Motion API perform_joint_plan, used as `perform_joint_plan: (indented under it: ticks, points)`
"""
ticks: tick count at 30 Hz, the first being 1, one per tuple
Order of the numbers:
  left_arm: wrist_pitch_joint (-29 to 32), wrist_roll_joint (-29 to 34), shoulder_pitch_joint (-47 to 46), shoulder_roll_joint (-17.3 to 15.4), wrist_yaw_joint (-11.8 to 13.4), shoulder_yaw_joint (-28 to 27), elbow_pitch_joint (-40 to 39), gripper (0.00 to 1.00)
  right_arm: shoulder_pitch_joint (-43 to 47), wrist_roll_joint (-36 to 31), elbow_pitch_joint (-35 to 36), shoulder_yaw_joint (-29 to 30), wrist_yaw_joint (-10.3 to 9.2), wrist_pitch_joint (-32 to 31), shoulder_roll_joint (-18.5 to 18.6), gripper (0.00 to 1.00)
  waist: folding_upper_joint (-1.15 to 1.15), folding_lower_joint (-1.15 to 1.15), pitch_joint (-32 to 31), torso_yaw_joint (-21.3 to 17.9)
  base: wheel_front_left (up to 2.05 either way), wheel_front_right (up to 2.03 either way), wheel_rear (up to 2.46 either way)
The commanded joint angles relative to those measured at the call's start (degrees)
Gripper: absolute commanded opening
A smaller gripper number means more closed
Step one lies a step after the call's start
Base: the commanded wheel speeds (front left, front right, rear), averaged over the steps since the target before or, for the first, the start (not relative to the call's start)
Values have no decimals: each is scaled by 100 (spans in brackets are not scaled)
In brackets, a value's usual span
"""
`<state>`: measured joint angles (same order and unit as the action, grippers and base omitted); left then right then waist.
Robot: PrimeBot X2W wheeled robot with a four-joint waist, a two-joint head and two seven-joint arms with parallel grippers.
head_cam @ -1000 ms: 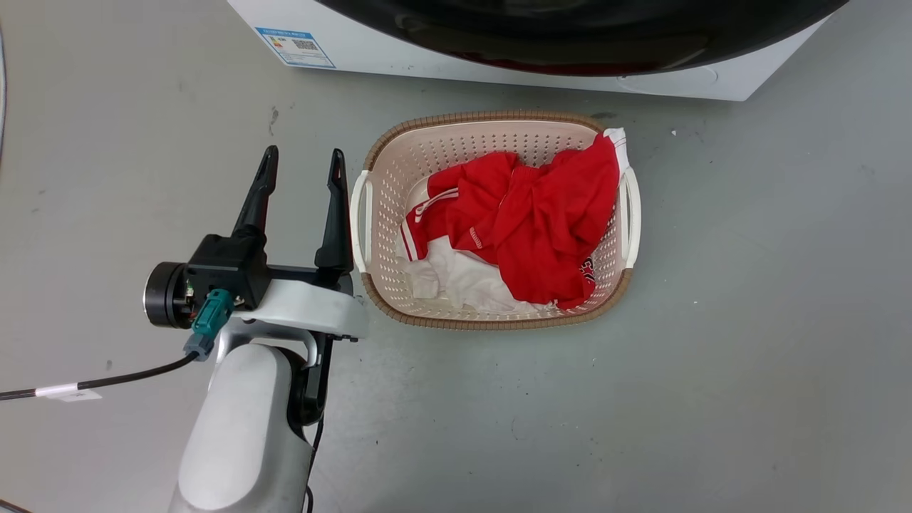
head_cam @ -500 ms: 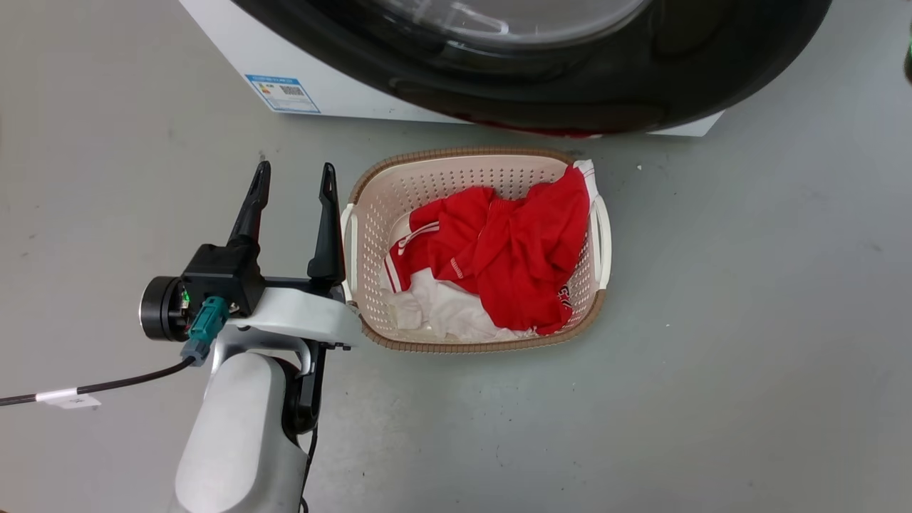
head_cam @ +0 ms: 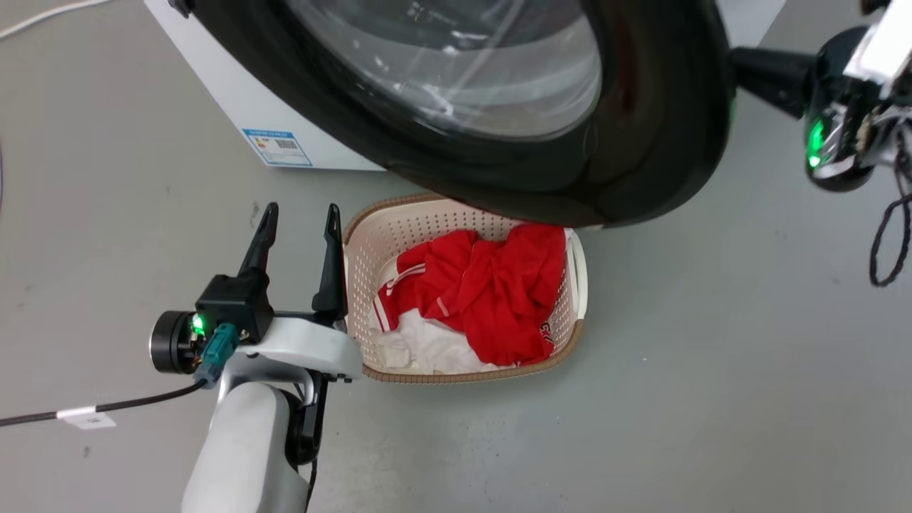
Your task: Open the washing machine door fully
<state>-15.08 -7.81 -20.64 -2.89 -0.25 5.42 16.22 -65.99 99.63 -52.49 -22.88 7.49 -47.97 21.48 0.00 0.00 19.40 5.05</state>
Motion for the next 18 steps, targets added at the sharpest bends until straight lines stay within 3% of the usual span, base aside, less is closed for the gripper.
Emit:
perform_joint_plan:
  ticks: [1, 18]
  points:
    - [-13, 8, 88, 2, 28, 6, 15, 100, 123, 28, 72, -53, 0, -48, -115, 0, 0, 0, -83, -40, 0, 0, 0]
    - [-13, -32, 450, 2, 47, -64, 201, 100, 1608, 221, 1241, -348, -1, 41, -676, 0, 0, 0, -718, -201, 0, 0, 0]
